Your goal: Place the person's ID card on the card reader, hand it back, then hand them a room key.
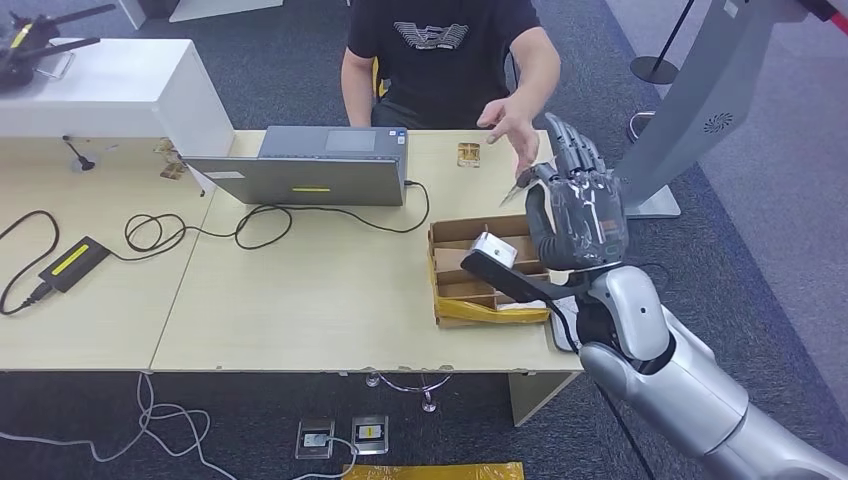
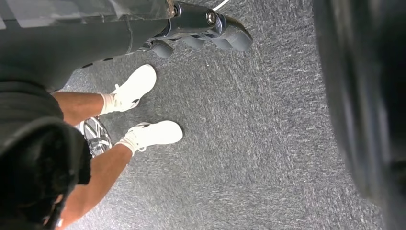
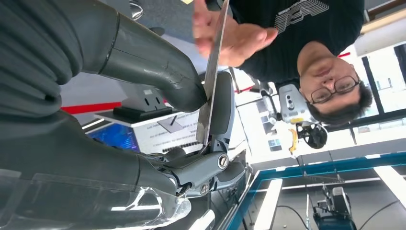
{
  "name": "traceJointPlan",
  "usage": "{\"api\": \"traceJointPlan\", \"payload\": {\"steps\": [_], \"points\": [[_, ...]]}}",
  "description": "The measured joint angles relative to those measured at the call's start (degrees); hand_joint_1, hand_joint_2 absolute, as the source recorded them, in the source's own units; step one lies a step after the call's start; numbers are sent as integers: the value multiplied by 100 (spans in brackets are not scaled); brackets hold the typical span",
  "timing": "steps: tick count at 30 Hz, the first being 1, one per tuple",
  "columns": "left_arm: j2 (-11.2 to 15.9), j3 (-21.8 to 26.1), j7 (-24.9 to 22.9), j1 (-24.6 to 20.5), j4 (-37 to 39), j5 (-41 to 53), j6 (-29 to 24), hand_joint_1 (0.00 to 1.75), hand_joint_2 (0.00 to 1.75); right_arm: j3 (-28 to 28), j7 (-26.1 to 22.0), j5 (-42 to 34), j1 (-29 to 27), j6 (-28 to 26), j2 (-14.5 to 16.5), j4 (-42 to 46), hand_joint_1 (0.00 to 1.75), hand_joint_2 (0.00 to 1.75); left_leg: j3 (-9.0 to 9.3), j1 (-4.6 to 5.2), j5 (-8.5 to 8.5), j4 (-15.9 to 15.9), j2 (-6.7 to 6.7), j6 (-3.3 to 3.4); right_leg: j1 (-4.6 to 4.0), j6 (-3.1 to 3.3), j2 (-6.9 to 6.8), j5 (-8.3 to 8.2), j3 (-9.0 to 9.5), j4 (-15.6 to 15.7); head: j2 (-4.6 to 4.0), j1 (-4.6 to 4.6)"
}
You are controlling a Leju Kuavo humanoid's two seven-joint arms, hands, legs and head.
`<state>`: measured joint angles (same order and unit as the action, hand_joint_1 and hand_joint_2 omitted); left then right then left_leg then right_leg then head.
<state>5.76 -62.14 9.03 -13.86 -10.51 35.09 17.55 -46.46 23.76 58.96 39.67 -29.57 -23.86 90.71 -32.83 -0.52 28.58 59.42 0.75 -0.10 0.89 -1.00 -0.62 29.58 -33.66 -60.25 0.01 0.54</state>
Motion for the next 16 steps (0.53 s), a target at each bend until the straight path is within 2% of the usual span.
{"api": "traceJointPlan", "payload": {"steps": [9, 16], "points": [[-16, -7, 0, -17, 0, 2, 30, 0, 0, 61, -43, -48, 18, 9, 212, -371, 175, 175, -2, 0, 0, 0, 0, 0, 0, 0, 0, 0, 0, 0, 1, 1], [-23, -7, 0, -69, 0, 22, 110, 0, 0, 56, -128, -194, 268, 193, 461, -890, 175, 175, -2, -1, -2, 0, 1, -2, 0, 0, -2, -1, 1, -1, 0, 0]]}}
